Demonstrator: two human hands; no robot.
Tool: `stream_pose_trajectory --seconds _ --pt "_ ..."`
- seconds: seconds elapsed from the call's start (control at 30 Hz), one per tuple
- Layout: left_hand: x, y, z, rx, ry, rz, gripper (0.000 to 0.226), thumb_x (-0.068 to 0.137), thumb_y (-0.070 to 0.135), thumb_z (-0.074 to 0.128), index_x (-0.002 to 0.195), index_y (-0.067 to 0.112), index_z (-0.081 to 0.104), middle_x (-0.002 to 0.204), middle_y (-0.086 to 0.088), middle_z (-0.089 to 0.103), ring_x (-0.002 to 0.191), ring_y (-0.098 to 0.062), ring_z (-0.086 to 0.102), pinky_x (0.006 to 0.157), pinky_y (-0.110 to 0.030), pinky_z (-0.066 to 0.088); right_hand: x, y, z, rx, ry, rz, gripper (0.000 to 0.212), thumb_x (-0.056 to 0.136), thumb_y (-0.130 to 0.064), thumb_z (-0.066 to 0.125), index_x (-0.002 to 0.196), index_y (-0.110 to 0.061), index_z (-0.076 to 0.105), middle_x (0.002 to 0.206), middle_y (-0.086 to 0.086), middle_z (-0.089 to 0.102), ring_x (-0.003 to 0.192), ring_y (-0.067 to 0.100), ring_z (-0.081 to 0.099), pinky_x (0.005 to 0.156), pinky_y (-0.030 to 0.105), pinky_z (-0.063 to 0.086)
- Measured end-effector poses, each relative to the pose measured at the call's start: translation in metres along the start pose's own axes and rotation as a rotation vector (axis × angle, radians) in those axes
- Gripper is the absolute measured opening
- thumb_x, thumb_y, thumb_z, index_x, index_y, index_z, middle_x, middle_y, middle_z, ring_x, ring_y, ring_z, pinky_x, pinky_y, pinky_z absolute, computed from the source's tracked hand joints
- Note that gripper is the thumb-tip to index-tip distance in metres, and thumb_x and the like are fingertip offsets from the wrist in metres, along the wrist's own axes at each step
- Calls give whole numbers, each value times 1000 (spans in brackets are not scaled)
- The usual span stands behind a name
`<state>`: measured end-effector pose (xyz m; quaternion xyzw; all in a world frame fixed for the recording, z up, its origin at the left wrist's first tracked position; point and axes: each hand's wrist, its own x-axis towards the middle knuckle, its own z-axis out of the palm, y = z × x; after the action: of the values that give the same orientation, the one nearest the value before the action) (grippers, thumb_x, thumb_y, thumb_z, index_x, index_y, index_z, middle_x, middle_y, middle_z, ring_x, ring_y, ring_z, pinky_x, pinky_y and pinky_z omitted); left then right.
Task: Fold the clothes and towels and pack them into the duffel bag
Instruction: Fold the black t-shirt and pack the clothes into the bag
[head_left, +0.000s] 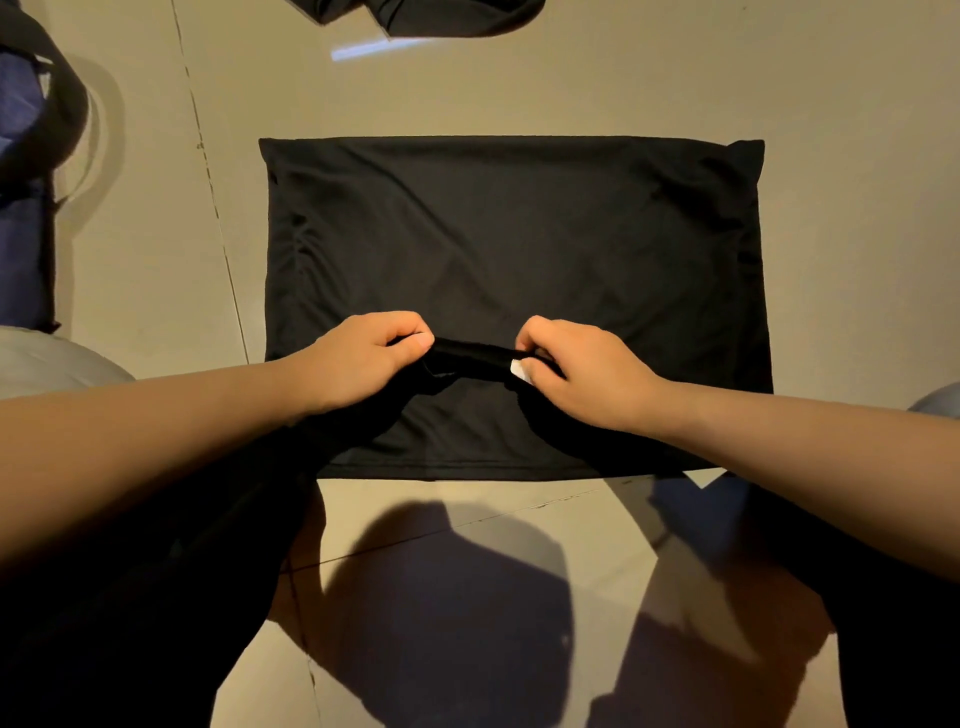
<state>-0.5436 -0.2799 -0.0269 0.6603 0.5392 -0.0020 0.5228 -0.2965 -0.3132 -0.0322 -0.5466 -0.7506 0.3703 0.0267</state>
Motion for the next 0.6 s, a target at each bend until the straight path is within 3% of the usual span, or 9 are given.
stream_pose_trajectory --seconds 0.13,0.27,0.37,0.5,0.6 --pt "4 0 -3 -51 22 -9 23 100 27 47 81 27 59 77 11 59 73 -4 51 72 -22 40 8 -2 -3 40 12 58 8 88 -20 60 89 -20 51 80 -10 49 76 16 48 67 30 35" --pt "1 1 -5 61 20 66 22 98 37 45 85 28 60 83 10 62 79 -6 56 76 -26 42 7 0 -9 -121 60 13 23 81 -13 63 85 -20 41 75 -5 49 72 24 50 62 32 30" --pt "-8 -5 3 447 -35 284 47 88 57 26 99 28 62 96 11 61 91 -10 58 80 -32 47 3 5 -7 -413 74 -234 26 68 -6 67 81 -17 46 70 3 52 61 31 54 56 30 27" --pt "-23 -27 23 813 -78 642 41 91 42 36 112 20 63 105 -1 59 88 -22 60 62 -32 53 -9 18 10 -699 -78 -582 29 65 -3 70 90 -12 58 73 8 55 51 28 52 51 32 38" --pt "-33 -40 23 950 -152 720 46 88 33 39 124 12 59 116 -8 59 94 -25 57 62 -34 53 -21 23 13 -759 -99 -655 26 73 -7 66 99 -12 62 83 7 58 58 26 53 54 33 40"
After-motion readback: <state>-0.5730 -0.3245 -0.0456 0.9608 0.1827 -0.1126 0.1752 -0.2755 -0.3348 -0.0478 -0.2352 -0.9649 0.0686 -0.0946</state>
